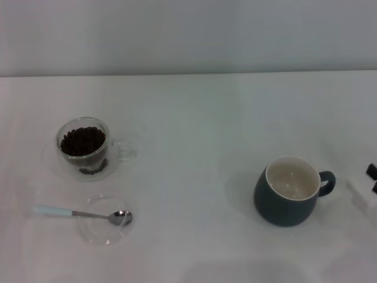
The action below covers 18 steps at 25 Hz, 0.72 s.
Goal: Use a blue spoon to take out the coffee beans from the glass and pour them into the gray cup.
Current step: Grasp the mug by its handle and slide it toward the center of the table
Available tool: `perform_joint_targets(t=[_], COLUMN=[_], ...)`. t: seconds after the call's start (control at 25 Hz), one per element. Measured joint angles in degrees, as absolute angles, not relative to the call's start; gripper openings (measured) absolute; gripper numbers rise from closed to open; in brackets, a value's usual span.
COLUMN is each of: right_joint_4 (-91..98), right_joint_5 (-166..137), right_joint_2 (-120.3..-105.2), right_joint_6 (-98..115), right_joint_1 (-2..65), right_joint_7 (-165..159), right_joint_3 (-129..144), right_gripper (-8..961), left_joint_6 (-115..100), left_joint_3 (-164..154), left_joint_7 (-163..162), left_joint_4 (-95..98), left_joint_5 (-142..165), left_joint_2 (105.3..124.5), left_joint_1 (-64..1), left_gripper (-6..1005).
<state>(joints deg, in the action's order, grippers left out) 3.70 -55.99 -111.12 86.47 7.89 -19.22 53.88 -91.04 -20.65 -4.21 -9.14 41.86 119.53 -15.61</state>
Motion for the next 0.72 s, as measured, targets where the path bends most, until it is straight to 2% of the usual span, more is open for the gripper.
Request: perform_joint_targets(t=[0.28, 0.72], right_joint_4=[3.8, 5.6], right_joint_5=[-56.0, -56.0], right_joint_2=[-110.53, -112.89], right_joint_6=[83.6, 76.3], right_joint_1=[10.3, 12.9], right_joint_7=[-21.0, -20.0], right_joint_3=[61.4, 63.7], right_gripper=[713, 687], left_joint_6=[-91.0, -91.2], left_joint_3=[-20.6, -20.6], left_joint_7=[-4.2, -4.2], left_joint_4=[-9.3, -9.3], left_joint_5=[42.4, 42.5], left_joint_2=[119.52, 119.52], left_joint_1=[-15.5, -15.2], left_gripper=[682, 683])
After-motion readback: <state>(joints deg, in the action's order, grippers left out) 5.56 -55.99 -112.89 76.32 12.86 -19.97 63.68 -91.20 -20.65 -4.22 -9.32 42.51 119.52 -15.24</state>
